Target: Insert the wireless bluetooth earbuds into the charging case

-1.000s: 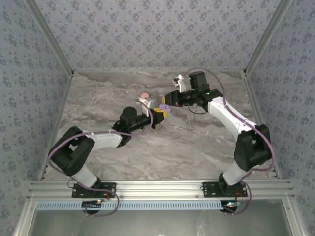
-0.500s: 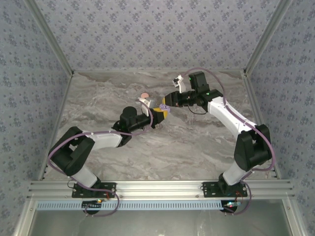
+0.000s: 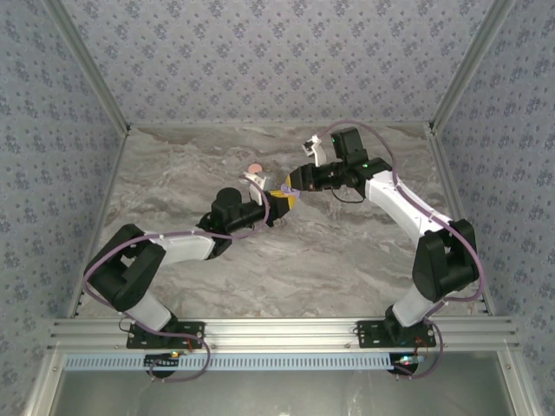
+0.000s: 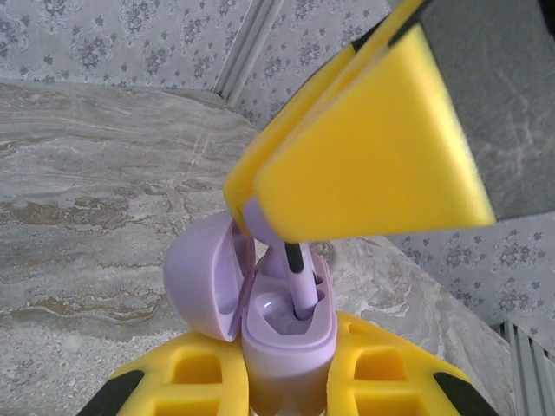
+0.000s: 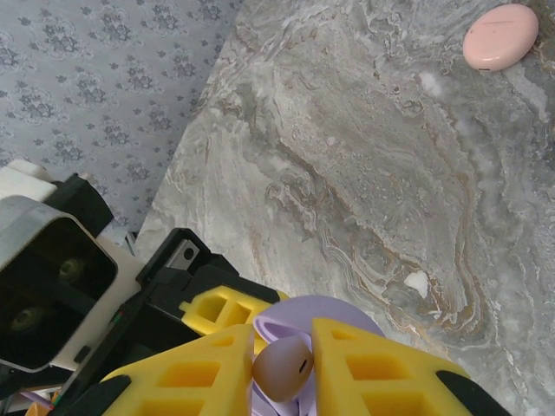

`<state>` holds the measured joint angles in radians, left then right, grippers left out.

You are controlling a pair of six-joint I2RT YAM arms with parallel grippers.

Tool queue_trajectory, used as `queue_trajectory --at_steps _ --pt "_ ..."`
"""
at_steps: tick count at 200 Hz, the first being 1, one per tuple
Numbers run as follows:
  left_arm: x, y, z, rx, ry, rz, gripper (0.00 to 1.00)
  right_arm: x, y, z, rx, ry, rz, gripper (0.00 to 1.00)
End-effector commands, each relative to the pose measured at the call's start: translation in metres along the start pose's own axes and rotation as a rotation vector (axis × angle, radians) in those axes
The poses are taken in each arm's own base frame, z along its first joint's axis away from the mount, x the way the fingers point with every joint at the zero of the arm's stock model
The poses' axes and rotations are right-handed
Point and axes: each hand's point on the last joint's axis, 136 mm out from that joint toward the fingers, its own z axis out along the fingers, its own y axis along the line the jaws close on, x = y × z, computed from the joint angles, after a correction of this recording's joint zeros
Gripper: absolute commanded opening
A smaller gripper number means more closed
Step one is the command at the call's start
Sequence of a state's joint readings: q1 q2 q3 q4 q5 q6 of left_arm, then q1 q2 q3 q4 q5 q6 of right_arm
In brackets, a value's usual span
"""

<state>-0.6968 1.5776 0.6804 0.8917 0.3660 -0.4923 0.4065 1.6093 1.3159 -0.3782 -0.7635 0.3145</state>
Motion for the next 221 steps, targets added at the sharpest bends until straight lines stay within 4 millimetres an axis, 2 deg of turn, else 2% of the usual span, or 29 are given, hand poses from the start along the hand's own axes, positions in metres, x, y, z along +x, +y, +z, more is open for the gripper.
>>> queue_trajectory --at_steps 1,50,132,176,216,221 --pt "-0.038 -0.020 -0.003 0.036 -0.104 0.040 0.12 0.000 0.017 -0.011 -0.007 0.007 -0.045 0.23" --pt "-0.038 -0.024 -0.005 0.049 -0.097 0.066 0.12 0.001 0.017 -0.013 0.006 0.011 -0.053 0.28" --pt "-0.035 -0.027 -0.005 0.061 -0.071 0.095 0.12 -0.002 0.018 -0.017 0.045 0.011 -0.074 0.43" --pt "-0.032 -0.028 -0.007 0.056 -0.049 0.129 0.12 -0.003 0.019 -0.019 0.081 0.020 -0.093 0.45" --pt "-0.028 -0.025 -0.009 0.025 -0.022 0.167 0.12 -0.008 0.029 -0.026 0.123 0.004 -0.142 0.46" --pt "-0.028 -0.024 -0.009 0.022 -0.019 0.172 0.12 -0.004 0.028 -0.027 0.138 0.022 -0.135 0.46"
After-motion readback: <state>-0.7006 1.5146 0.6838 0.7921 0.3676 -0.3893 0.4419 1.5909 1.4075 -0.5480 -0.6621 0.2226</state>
